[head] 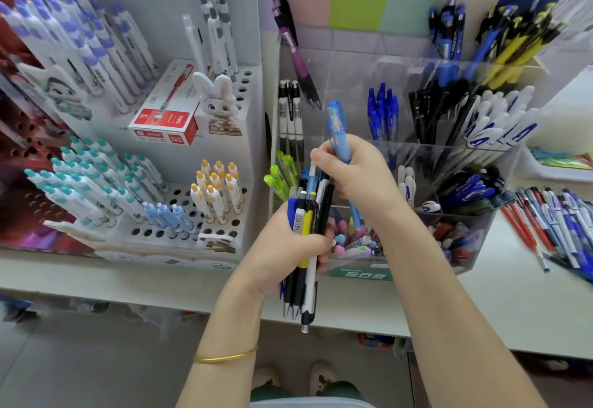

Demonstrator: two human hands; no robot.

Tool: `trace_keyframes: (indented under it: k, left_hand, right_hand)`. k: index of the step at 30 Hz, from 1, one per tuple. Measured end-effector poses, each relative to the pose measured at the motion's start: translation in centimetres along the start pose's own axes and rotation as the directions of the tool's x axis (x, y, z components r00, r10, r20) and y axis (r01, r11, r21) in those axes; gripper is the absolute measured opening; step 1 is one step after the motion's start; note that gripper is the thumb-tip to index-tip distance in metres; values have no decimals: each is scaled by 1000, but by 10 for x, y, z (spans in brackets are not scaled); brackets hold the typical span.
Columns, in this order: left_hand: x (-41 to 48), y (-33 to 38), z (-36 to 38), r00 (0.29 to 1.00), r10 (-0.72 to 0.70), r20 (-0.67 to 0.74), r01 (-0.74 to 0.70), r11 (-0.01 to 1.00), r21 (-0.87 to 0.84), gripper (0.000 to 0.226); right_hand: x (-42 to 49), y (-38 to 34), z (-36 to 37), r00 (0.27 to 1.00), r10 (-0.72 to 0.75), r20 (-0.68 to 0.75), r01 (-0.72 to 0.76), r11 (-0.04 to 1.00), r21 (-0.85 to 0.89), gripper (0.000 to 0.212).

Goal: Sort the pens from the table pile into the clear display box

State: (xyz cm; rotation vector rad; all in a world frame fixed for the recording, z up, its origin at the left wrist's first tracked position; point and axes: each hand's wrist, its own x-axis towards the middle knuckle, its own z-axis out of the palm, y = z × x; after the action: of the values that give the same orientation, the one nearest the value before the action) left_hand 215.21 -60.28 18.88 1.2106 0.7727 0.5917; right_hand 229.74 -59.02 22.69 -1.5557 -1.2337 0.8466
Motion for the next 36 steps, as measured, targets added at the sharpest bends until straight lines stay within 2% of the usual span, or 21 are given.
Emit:
trace_keyframes:
  k: [4,5,8,13,16,20,22,26,29,36]
  left_hand:
    - [-3,-4,-3,992,-41,119,41,999,3,12]
    - [-3,-6,-3,988,-49,146,51,999,-6,13]
    - [-4,-12,-4,978,-60,198,69,997,-39,14]
    - [-3,-11,1,966,-74,249,105,988,-115,22]
    - [-3,-10,4,954,-86,287,137,977,-161,25]
    - [-3,-9,4,926,-100,363,203,945,-258,35]
    - [-4,-9,4,926,-107,363,209,944,-256,36]
    - [-5,-11,8,924,-120,363,236,926,-295,36]
    - [-7,-11,12,928,-122,352,235,926,-297,27]
    - [-9,-19,10,942,-148,301,246,915,-319,36]
  right_hand:
    - [5,-2,-3,972,-10,-233,32,995,93,16]
    - [6,-5,-6,967,-18,-255,47,993,106,16]
    - [8,-4,-14,976,-32,-216,47,997,67,16]
    - [4,1,-19,998,-6,-68,7,1000,18,15]
    - [-1,-2,-21,998,2,-55,1,999,54,14]
    - [-3,3,-17,986,-14,-166,11,1000,-22,19]
    - [-4,5,-15,971,-44,-236,26,997,-78,22]
    - [-4,9,-11,951,-113,-288,54,977,-204,28]
    - [-4,11,-9,915,-172,-365,88,968,-234,33]
    - [-2,13,2,750,-222,-623,156,975,-159,25]
